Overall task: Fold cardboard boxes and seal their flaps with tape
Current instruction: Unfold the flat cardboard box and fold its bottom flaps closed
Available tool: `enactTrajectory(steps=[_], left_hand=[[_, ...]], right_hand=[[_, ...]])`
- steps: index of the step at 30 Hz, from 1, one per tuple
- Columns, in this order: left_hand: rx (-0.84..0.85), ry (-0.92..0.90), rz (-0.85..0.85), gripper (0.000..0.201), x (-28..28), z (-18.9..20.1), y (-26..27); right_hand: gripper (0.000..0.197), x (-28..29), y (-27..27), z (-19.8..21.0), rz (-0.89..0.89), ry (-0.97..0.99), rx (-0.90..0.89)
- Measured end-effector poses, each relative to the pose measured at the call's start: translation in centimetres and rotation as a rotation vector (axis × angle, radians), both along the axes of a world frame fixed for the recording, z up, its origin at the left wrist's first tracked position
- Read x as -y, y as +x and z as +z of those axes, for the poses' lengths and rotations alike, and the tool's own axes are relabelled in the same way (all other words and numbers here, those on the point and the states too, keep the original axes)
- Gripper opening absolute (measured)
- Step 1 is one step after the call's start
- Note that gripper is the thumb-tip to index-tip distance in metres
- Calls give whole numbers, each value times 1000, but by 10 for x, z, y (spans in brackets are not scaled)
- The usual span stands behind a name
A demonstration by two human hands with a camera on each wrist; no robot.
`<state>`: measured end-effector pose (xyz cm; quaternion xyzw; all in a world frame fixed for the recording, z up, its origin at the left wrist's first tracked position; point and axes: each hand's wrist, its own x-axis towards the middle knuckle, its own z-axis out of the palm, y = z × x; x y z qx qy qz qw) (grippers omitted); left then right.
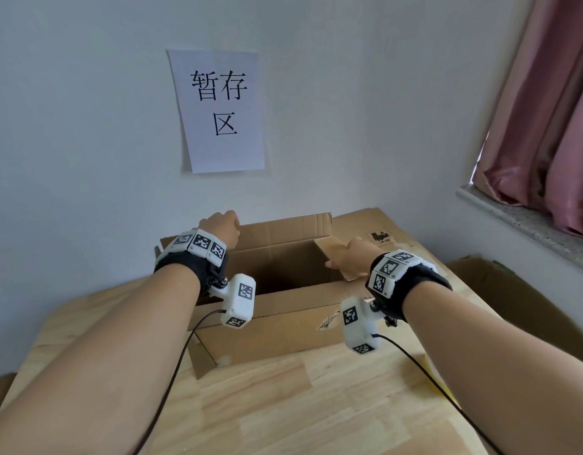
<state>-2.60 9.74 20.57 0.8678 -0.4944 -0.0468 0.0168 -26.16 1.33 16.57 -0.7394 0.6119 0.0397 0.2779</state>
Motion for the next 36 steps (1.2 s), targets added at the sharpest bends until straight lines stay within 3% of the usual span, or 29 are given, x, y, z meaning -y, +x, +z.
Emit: enactTrajectory(steps=[6,11,17,23,28,32,36], left_hand=[[-64,-202,63,42,-28,-16,7],[14,-371,114,42,-53,-23,18],[-37,-369,326,50,-82,-28,32],[-185,-154,462,47,-95,-41,48],[-267,-174,477,39,-86,-36,28],[-183,-84,344,51,-79,-41,5],[-204,87,345,72,-83,-50,5]], right_hand=[[77,-7,14,-6,-97,17,48],[46,-10,21,-7,-68,-79,182],[82,-6,29,-1,100,-67,46],[88,-16,37,-1,150,-106,-52],[88,-16,40,-4,118,-136,-119],[80,-11,43,-7,57,-148,-115],[79,-11,49,-5,56,-117,-99]])
